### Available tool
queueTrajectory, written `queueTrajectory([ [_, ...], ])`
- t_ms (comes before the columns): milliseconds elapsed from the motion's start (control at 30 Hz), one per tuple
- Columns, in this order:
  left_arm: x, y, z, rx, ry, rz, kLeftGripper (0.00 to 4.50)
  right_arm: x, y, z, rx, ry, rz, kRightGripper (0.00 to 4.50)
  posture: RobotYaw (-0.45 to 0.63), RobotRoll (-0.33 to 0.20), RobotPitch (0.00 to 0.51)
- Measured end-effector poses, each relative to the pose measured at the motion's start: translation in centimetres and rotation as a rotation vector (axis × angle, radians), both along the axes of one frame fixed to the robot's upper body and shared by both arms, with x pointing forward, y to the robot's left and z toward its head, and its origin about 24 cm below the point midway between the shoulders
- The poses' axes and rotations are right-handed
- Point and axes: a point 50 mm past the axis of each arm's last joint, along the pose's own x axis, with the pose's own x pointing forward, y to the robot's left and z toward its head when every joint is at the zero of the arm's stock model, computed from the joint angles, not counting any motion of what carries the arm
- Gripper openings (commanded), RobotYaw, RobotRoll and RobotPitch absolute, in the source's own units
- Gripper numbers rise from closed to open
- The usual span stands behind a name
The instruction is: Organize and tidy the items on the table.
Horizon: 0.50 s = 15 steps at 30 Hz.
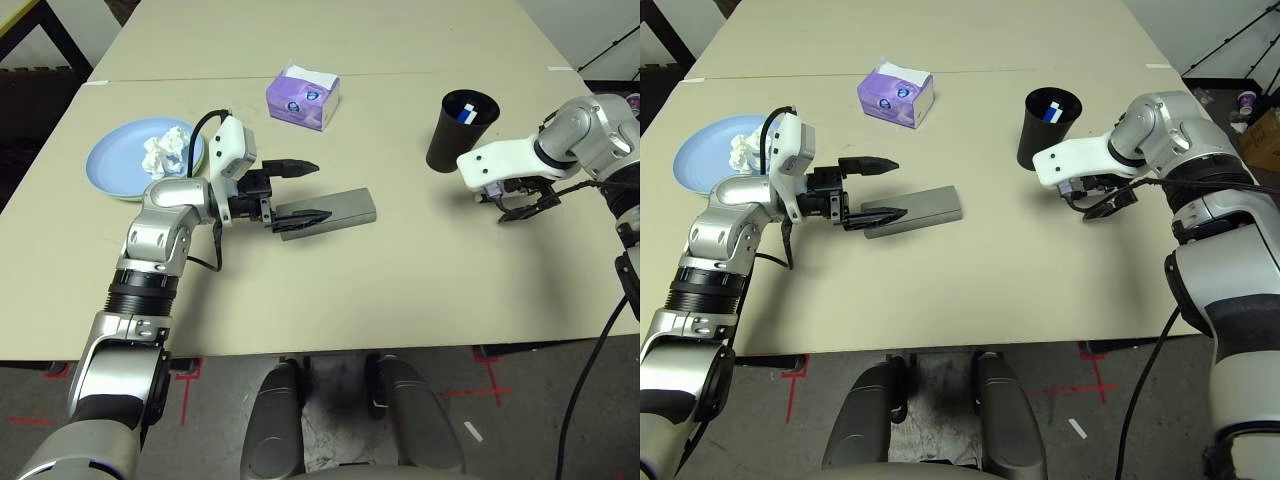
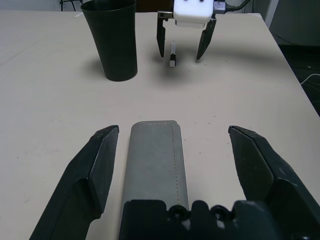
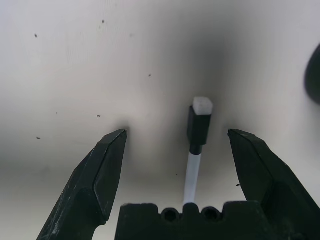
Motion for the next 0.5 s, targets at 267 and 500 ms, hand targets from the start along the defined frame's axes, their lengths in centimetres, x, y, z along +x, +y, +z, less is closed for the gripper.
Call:
queueTrajectory([
  [267,0.0,0.1,0.0,0.004,-0.001,0.003,4.5,0.3,1.0,-0.4,0.007,-0.005,0.018,4.47,-0.01,0.0,0.214],
  [500,0.0,0.2,0.1,0.004,-0.002,0.01,4.5,0.6,1.2,0.3,0.003,-0.035,0.015,4.47,0.0,0.0,0.214],
])
